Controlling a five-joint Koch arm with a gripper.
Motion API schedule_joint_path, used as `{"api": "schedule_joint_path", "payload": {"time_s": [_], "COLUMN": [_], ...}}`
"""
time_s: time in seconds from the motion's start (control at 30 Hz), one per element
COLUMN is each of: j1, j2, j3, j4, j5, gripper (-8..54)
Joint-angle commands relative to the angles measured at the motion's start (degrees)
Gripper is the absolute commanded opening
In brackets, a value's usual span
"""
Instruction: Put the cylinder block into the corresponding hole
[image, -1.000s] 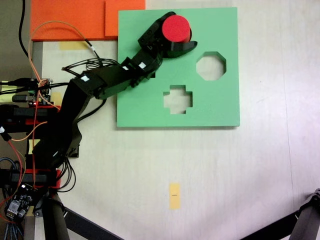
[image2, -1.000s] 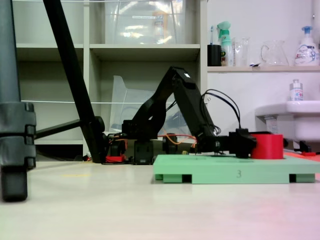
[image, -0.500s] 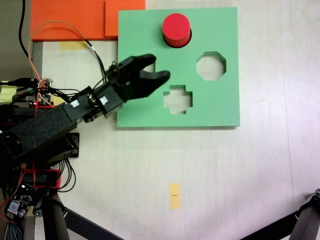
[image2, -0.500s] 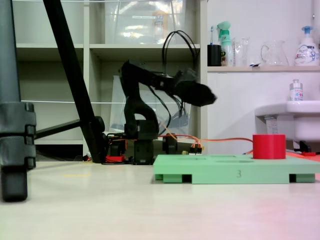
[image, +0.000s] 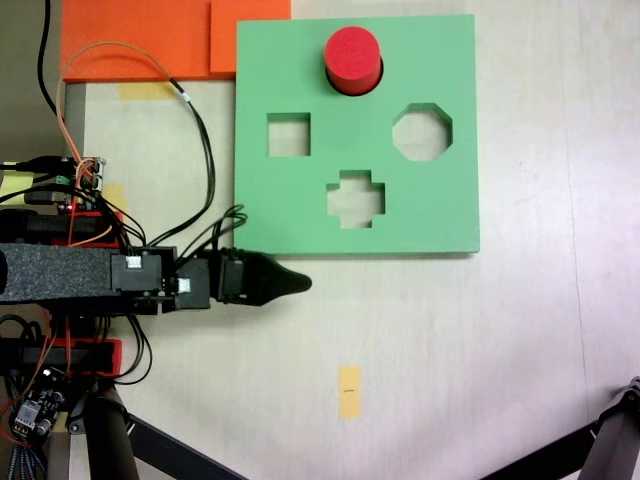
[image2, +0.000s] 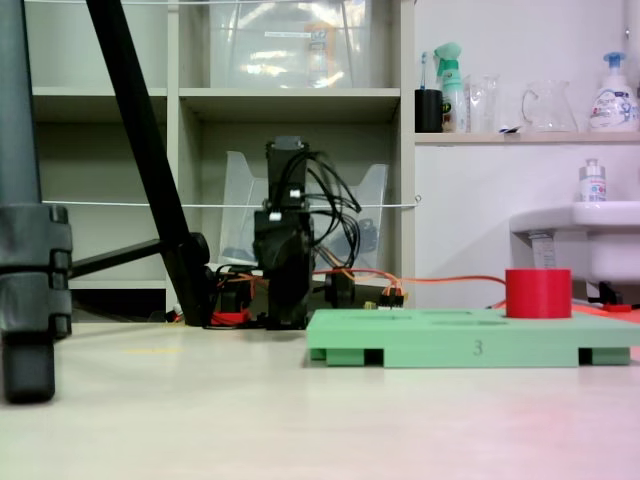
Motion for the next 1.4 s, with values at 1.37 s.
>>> {"api": "schedule_joint_path", "payload": {"time_s": [1.37], "j1": [4.1], "j2": [4.1], "j3": [14.9], "j4": [-4.7], "j5": [-1.2], "gripper": [34.7]}}
